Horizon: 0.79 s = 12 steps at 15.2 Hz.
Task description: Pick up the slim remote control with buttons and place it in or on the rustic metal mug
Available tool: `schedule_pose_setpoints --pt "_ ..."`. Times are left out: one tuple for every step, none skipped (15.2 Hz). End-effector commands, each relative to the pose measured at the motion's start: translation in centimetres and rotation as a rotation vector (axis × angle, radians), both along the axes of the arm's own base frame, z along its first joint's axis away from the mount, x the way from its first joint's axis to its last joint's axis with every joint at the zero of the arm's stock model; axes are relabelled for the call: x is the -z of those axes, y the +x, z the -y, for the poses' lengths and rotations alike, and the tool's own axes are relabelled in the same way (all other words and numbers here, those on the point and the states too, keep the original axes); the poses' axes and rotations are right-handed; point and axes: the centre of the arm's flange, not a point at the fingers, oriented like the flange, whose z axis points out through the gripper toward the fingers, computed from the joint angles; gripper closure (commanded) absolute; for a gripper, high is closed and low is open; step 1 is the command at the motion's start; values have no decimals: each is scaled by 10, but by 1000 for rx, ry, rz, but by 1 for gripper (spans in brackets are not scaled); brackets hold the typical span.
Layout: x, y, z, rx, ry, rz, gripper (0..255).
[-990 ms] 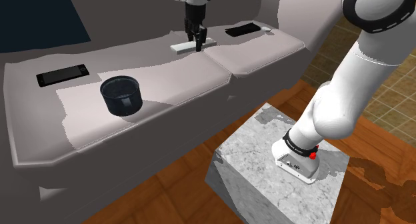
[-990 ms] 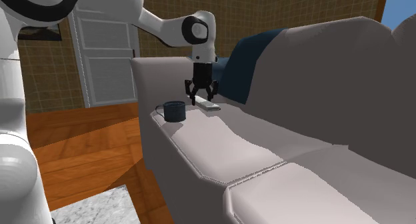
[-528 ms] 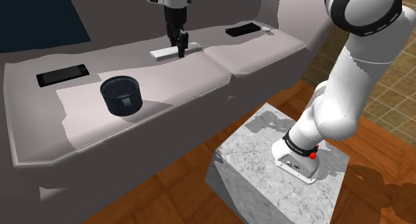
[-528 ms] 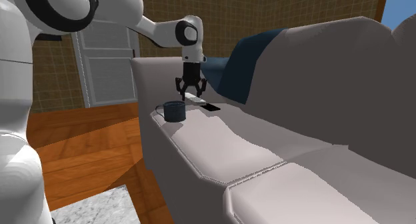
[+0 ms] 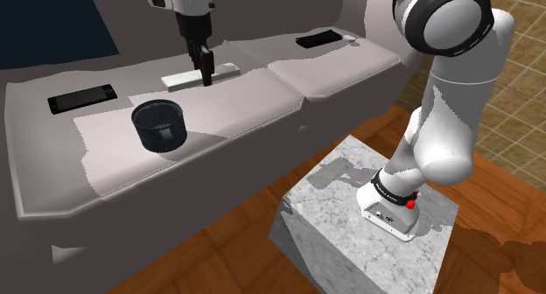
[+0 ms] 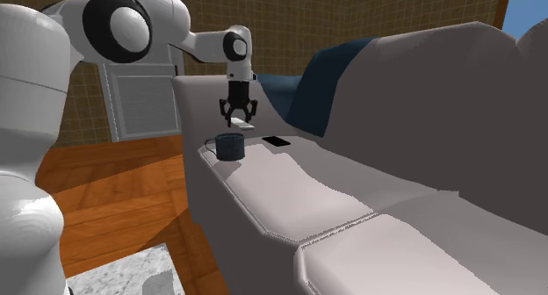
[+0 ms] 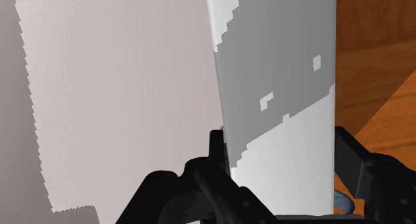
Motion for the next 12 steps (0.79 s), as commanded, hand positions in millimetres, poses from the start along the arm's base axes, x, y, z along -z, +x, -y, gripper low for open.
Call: schedule_pose_setpoints --pt "1 0 -27 1 1 0 255" --pt "1 0 -41 1 1 0 255" --pt "1 1 -54 1 1 0 255" --pt "1 1 -67 1 1 0 255" --pt "1 1 -80 1 1 0 255" --pt "1 2 -93 1 1 0 255" --pt "1 2 -107 1 1 0 255" --pt "2 2 -120 1 1 0 255" --pt "2 3 -133 1 1 0 255" --pt "2 3 -142 1 1 0 255" --pt "7 3 -142 1 1 0 255" --pt "12 3 -142 1 1 0 255"
